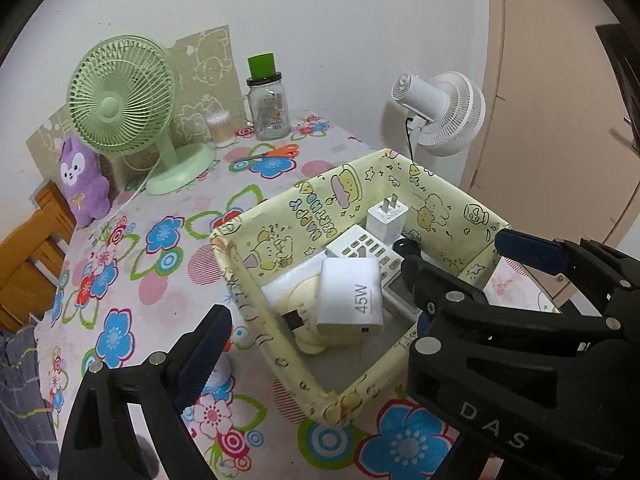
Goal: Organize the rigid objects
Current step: 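Lift both tools out of the basket and move back over the table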
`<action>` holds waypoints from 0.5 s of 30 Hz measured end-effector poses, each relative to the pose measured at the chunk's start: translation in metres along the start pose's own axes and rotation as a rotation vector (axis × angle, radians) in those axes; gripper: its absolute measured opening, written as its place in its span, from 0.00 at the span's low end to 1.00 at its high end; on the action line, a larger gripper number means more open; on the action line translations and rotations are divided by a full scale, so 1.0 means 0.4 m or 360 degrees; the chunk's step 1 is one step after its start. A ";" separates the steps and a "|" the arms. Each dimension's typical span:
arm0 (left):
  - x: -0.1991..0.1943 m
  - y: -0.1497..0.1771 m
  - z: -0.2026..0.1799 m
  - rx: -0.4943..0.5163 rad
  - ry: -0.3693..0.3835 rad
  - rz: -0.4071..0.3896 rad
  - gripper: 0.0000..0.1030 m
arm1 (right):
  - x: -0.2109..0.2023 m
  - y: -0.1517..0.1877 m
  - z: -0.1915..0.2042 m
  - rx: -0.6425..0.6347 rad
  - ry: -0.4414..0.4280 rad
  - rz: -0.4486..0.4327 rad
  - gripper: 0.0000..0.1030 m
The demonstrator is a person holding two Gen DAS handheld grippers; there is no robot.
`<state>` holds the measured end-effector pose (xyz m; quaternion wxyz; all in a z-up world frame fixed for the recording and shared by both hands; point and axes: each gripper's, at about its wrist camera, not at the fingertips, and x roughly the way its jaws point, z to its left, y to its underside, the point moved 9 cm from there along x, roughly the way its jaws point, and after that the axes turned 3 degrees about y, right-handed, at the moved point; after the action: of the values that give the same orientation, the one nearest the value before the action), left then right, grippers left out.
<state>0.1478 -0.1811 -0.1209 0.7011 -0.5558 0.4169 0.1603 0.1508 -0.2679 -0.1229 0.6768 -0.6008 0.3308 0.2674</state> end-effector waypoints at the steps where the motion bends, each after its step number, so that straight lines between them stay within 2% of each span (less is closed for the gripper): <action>1: -0.004 0.002 0.002 0.0001 -0.0005 -0.0003 0.93 | -0.004 0.002 0.004 -0.0003 0.0001 -0.0003 0.76; 15: -0.055 0.043 0.045 -0.0045 -0.0041 -0.0032 0.94 | -0.055 0.027 0.054 -0.0056 0.0009 -0.0051 0.78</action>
<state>0.1299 -0.1536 -0.1147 0.7001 -0.5677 0.3999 0.1663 0.1312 -0.2443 -0.1115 0.6694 -0.6186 0.3183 0.2608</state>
